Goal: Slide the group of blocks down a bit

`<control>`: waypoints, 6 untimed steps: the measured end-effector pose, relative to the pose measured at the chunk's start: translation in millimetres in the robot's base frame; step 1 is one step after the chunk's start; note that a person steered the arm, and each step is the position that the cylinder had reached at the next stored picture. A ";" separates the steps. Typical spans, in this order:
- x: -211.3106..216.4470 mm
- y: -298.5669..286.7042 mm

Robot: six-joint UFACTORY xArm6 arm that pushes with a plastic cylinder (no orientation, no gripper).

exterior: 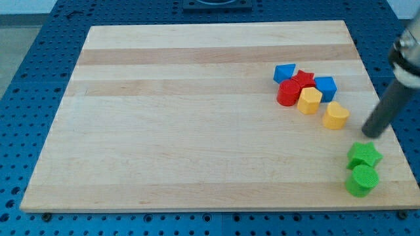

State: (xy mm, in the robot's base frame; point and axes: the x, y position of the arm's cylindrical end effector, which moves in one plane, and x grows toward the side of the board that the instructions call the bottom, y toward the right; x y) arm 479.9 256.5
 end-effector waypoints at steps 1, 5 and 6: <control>-77.0 -8.9; -99.9 -75.0; -79.3 -62.8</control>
